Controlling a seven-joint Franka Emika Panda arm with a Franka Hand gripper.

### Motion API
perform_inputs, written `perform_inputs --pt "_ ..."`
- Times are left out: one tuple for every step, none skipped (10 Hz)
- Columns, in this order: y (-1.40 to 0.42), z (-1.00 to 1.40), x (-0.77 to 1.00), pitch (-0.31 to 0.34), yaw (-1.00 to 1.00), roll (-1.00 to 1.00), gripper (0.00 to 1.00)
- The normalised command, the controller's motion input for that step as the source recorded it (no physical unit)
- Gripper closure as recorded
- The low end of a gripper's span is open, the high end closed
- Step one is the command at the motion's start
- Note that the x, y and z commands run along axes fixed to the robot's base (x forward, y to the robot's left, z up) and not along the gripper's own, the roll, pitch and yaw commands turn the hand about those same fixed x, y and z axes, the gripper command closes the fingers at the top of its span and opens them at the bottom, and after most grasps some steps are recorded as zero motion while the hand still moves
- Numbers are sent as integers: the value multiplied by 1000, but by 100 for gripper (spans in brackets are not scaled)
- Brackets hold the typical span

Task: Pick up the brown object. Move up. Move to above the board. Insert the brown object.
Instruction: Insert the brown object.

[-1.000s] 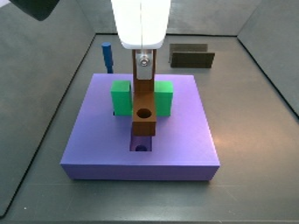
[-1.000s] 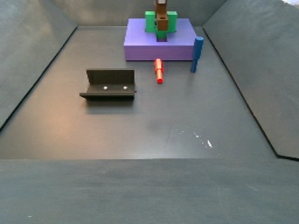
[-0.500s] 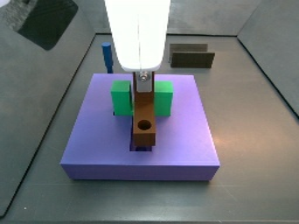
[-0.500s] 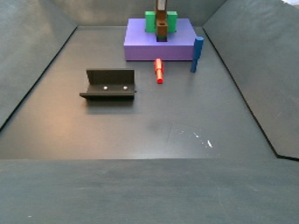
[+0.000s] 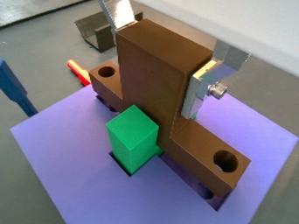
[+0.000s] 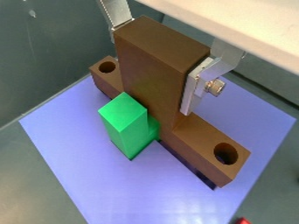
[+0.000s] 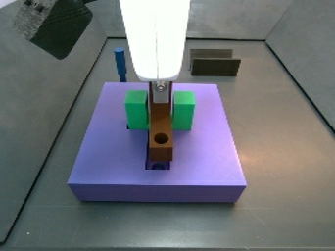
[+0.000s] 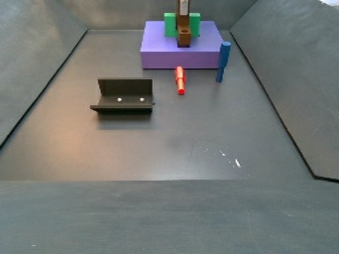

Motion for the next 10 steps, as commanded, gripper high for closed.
perform_inputs --pt "-106 -311 0 -97 0 -29 100" --pt "-29 -389 0 -103 0 -37 100" --pt "74 -429 0 -80 0 0 100" --pt "71 -420 -54 -84 0 0 100" --pt "0 -394 -66 -113 0 -10 100" --pt "-6 -411 -74 -136 0 -3 100" --pt "0 -291 54 -74 0 37 100" --pt "357 -189 -151 -17 -180 156 100" --pt "109 -243 -174 -30 -74 117 100" --pt "-151 -306 0 -69 0 86 100"
